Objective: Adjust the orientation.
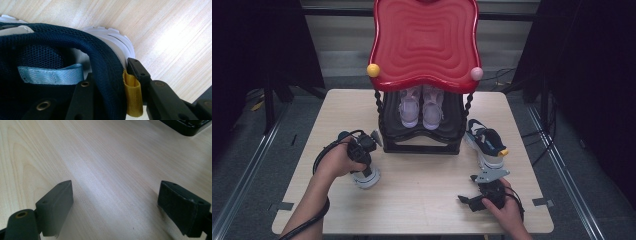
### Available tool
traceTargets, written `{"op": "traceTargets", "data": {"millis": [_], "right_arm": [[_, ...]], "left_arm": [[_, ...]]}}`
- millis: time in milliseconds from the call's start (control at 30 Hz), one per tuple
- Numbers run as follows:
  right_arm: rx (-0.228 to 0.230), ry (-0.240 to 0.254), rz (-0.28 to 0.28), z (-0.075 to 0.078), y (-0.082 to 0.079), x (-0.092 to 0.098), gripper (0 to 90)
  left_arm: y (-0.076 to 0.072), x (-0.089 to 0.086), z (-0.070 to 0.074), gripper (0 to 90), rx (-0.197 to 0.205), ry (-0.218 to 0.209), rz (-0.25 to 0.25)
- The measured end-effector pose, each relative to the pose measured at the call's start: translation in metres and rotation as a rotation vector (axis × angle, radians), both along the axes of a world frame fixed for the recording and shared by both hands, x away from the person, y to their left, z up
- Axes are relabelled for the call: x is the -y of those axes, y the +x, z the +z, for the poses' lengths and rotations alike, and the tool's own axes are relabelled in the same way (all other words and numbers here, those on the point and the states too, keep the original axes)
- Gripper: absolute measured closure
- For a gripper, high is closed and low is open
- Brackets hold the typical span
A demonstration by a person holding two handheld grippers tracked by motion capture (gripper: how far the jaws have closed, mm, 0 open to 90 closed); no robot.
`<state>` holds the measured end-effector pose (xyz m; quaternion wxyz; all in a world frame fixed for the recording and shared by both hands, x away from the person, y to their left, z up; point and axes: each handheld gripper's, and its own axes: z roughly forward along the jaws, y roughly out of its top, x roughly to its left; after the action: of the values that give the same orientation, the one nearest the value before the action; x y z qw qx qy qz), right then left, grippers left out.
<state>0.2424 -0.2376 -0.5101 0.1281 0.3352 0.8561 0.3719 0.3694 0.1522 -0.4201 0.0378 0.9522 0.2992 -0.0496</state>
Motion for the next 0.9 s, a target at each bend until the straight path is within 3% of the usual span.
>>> {"op": "traceTargets", "data": {"millis": [267,500,800,867,900], "right_arm": [[0.000,0.000,0.000,0.000,0.000,0.000,12.6],[0.001,0.000,0.001,0.000,0.000,0.000,12.6],[0.000,0.000,0.000,0.000,0.000,0.000,12.6],[0.000,0.000,0.000,0.000,0.000,0.000,12.6],[-0.001,0.000,0.000,0.000,0.000,0.000,12.6]], "left_arm": [[0.000,0.002,0.000,71.1,-0.014,0.016,-0.009],[-0.001,0.002,-0.001,73.2,-0.013,-0.002,0.017],[-0.001,0.002,0.003,73.5,-0.015,0.006,-0.014],[-0.002,0.002,0.006,73.5,-0.007,-0.006,0.007],[-0.001,0.002,0.010,73.6,-0.001,0.015,-0.015]]}}
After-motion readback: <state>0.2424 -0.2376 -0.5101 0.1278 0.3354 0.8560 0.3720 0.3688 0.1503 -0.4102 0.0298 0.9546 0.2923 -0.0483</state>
